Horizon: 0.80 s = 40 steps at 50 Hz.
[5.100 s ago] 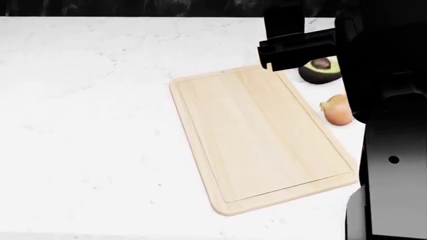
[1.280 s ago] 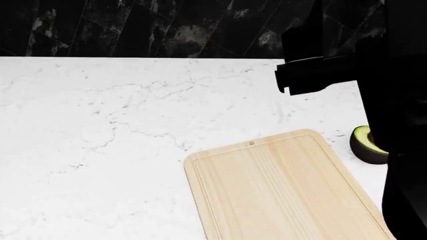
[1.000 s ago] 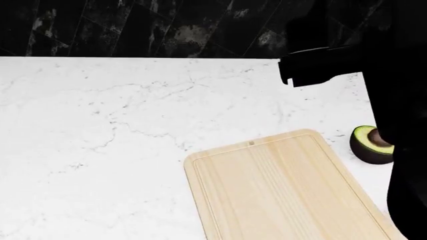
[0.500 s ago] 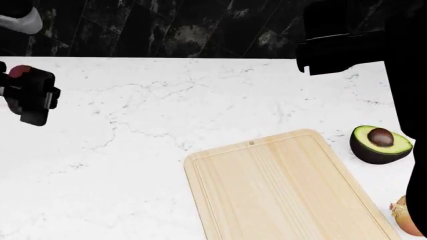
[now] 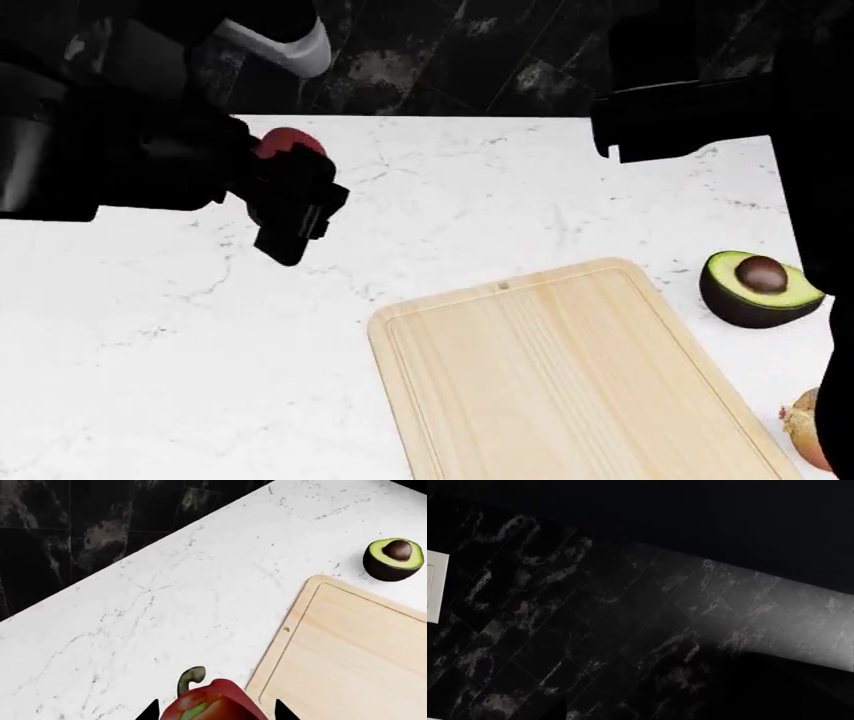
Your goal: Place the avocado, onion, tomato and bell pepper on the cutting board.
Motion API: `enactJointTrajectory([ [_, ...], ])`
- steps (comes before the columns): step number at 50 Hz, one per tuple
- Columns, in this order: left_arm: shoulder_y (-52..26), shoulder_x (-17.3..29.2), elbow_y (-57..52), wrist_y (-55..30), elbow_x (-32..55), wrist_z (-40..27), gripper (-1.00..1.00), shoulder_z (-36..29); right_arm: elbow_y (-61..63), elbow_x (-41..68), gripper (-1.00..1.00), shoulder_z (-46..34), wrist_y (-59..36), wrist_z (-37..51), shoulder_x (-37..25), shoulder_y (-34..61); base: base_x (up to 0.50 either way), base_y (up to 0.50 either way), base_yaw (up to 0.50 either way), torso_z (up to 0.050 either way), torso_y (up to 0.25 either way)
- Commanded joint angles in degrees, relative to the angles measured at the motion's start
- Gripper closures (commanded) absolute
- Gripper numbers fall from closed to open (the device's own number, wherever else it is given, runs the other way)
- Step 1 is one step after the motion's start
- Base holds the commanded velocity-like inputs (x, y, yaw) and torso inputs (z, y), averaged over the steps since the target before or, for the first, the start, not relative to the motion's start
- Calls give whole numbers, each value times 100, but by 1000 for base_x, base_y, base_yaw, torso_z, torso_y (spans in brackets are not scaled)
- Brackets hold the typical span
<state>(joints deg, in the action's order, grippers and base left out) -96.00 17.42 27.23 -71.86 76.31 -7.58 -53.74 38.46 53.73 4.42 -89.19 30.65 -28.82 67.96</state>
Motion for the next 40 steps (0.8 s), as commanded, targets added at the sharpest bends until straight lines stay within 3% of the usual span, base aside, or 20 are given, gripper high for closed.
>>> enactJointTrajectory([
  [1, -24, -849, 391, 229, -368, 865, 100, -164, -36, 305, -100, 138, 104, 118, -7, -29, 0, 0, 0, 0, 0],
  [28, 708, -1468, 818, 874, -320, 1151, 100, -292, -126, 785, -100, 149, 248, 467, -260, 44, 0, 0, 0, 0, 0],
  [40, 827, -1705, 1330, 1522, -763, 1635, 100, -773, -144, 924, -100, 95, 367, 603, -308, -46, 0, 0, 0, 0, 1],
])
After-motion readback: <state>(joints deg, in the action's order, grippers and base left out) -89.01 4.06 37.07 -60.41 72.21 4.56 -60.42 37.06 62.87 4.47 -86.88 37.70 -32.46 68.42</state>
